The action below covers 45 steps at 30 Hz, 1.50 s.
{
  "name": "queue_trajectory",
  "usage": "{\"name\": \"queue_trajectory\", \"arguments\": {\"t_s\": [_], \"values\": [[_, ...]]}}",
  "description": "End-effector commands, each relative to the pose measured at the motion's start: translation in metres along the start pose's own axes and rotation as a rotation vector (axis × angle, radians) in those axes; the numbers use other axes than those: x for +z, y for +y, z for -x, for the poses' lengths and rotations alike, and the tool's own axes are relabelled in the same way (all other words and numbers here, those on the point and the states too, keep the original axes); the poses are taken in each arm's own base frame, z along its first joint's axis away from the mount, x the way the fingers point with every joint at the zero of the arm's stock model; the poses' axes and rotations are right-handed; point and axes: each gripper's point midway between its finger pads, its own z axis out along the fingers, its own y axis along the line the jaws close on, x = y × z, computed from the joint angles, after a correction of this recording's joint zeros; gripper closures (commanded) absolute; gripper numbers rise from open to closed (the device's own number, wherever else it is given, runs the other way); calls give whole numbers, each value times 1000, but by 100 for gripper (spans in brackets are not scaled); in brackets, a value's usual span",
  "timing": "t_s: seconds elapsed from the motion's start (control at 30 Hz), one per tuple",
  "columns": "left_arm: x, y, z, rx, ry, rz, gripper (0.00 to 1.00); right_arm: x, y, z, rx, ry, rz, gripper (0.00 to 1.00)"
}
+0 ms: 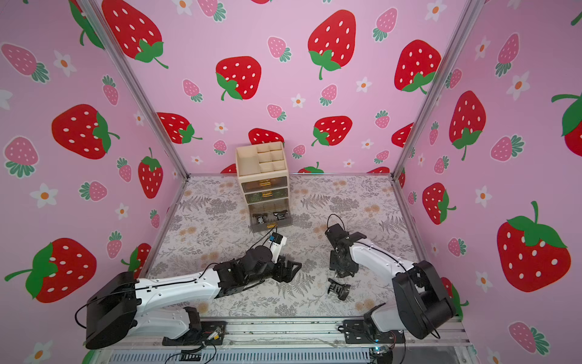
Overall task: Place the cookies into the drawer by color
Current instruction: Pick up the cookie at the center of the board.
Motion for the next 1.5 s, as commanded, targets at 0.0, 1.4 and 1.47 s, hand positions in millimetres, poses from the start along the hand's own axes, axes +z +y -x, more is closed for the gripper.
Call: {"name": "queue_trajectory", "arguments": {"t_s": [0.0,1.4,1.47], "values": [[3,-1,5,16,-18,6,13,7,2,4,-24,20,-11,40],[-67,162,103,-399,-317,144,16,-120,175,132,-223,-235,525,71],[-68,170,107,-412,-327,159,15,-122,195,142,-268,-230,522,71]]}}
